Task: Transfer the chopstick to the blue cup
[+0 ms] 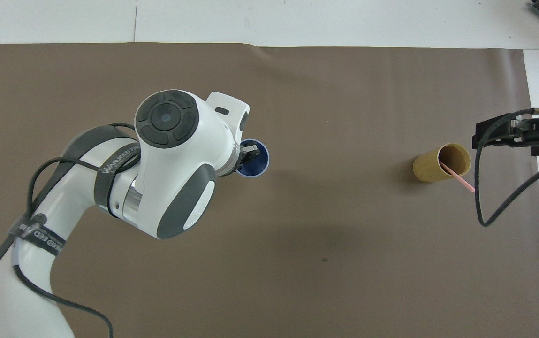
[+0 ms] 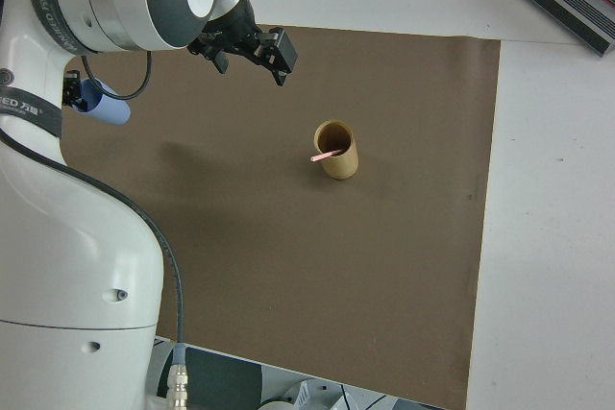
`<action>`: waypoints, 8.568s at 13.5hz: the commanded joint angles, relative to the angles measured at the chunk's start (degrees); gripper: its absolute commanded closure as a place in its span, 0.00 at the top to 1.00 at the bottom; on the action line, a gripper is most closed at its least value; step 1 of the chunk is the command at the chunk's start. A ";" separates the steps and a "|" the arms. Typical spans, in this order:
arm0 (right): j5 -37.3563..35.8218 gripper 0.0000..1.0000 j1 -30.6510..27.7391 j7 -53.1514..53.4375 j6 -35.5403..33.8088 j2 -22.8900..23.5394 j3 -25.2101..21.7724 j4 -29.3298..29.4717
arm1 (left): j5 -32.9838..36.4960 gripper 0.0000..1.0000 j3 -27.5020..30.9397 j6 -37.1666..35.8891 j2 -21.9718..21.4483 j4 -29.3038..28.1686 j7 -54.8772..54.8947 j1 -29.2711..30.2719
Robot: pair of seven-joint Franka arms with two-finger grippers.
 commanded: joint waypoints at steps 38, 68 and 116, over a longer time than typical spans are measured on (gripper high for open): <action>-3.46 0.00 -6.04 -19.84 17.89 -10.46 0.35 -25.64 | 2.29 1.00 1.72 -17.84 -7.47 4.87 24.85 17.96; 26.26 0.00 12.94 49.68 15.76 4.83 1.14 -12.26 | 3.79 1.00 1.98 -30.68 -17.58 6.28 52.91 32.56; 2.09 1.00 -0.50 -3.23 -0.16 -3.51 -0.09 -3.73 | 3.79 1.00 1.81 -29.62 -18.20 4.69 53.17 32.56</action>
